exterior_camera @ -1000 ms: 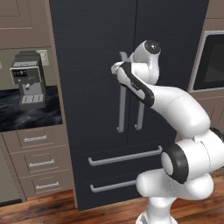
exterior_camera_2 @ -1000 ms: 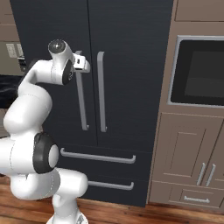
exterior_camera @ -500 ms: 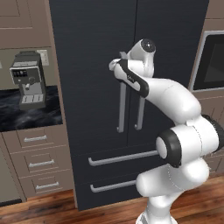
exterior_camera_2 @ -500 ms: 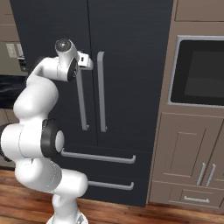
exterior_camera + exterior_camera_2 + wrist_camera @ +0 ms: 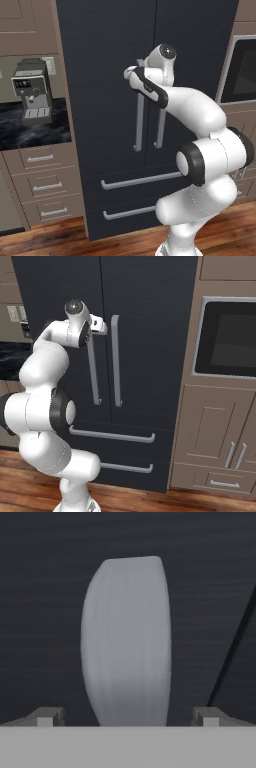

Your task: Retrieve the steak from the fridge and place it on the saucepan with marinade on the stove.

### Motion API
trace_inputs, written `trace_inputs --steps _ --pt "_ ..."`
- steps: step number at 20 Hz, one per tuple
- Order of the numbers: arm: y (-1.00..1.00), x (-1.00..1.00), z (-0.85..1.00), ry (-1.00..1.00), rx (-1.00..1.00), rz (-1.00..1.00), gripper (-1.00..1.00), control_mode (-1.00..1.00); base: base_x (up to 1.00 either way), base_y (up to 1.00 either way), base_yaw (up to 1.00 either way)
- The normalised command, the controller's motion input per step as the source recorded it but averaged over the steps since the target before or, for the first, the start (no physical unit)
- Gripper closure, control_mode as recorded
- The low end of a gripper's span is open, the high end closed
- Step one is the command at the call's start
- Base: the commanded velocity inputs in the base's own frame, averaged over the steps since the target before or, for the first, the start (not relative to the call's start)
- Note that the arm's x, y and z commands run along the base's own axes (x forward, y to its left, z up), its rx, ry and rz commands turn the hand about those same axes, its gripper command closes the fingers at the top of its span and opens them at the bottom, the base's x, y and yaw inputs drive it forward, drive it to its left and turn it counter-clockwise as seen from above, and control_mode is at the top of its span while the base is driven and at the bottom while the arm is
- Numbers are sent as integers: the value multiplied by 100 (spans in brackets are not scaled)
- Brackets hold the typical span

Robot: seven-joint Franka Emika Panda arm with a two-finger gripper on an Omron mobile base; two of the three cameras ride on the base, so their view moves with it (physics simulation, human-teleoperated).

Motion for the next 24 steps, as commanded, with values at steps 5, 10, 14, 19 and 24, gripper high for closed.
trace_inputs --steps 5,10,14,19,24 --pt "0 0 0 0 0 0 -100 -100 0 0 0" --pt "0 0 0 0 0 0 -100 -100 0 0 0" --pt "0 0 0 0 0 0 100 -100 0 0 0" --pt "0 0 0 0 0 0 100 -100 0 0 0" --pt "0 0 0 0 0 0 100 -100 0 0 0"
